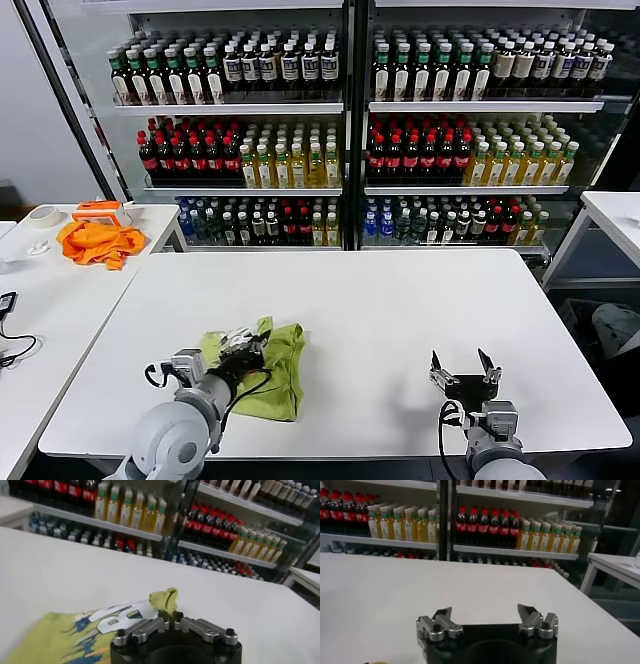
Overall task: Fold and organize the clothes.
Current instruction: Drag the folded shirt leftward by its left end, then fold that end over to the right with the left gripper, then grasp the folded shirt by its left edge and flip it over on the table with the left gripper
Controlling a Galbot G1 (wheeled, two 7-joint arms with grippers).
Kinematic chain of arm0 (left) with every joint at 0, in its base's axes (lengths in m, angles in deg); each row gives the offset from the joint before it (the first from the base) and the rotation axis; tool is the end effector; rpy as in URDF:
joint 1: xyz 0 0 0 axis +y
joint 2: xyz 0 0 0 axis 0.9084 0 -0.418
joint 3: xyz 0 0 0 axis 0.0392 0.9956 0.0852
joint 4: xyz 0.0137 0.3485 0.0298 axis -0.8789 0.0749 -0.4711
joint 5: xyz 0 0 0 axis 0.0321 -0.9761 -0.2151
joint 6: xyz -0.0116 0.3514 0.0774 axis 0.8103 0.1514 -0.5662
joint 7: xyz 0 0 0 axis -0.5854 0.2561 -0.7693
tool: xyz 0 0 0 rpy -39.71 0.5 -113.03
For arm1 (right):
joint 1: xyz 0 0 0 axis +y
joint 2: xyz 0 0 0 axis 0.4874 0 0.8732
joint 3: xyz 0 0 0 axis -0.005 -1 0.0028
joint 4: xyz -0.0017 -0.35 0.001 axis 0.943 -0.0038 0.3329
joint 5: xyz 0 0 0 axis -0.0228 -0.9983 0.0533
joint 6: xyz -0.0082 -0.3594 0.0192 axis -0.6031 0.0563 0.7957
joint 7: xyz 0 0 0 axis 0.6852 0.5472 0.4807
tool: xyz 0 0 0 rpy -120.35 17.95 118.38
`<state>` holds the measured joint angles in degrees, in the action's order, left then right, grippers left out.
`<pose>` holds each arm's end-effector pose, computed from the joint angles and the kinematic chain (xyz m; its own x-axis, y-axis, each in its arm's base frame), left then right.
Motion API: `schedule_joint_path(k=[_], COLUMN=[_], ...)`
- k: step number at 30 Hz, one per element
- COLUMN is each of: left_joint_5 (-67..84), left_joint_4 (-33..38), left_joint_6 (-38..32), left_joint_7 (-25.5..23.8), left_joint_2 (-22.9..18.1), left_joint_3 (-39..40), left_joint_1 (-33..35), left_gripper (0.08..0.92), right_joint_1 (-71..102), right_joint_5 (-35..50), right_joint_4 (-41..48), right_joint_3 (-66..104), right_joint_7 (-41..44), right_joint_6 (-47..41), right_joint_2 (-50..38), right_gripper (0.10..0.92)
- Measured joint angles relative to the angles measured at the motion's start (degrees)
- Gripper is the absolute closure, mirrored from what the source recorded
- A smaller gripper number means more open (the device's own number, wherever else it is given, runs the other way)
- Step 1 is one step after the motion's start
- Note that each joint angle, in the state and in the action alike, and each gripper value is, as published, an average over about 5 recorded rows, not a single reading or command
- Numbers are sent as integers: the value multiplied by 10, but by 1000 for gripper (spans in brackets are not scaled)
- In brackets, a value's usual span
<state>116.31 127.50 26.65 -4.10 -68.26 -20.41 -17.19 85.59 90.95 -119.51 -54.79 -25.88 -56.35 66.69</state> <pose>0.2736 0.0002 -0.2353 -0.8395 0.3067 0.4485 0.1737 0.9336 -0.3134 0.2085 -0.0326 -0.2681 -0.9423 0.0891 0.3226 0.0508 0.9908 -0.1252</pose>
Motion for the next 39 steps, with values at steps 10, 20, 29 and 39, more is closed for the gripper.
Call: schedule_joint_path(k=[10,20,29,39], left_joint_5=[-23,-162,-252,-265], left_joint_4=[-16,-11,-38,-64], left_joint_6=[-44,-55,-36,-22], left_joint_7=[-31,-67,-87,-93], left_joint_2=[-38,-15,-9,-9], left_joint_3=[-2,-69,-109,-128], left_joint_1=[-7,41,85,98], left_gripper=[550,258,178,177], right_joint_1=[0,-6,-8,-13], right_joint_5=[0,2,2,2], right_joint_4=[-13,-9,-10,-7], right_joint_3=[1,-2,-3,-6], right_joint_7=[0,5,5,5], right_joint_6=[-4,-1,-1,-1], right_joint_2=[-4,-8,-9,-7], right_gripper=[203,203,203,203])
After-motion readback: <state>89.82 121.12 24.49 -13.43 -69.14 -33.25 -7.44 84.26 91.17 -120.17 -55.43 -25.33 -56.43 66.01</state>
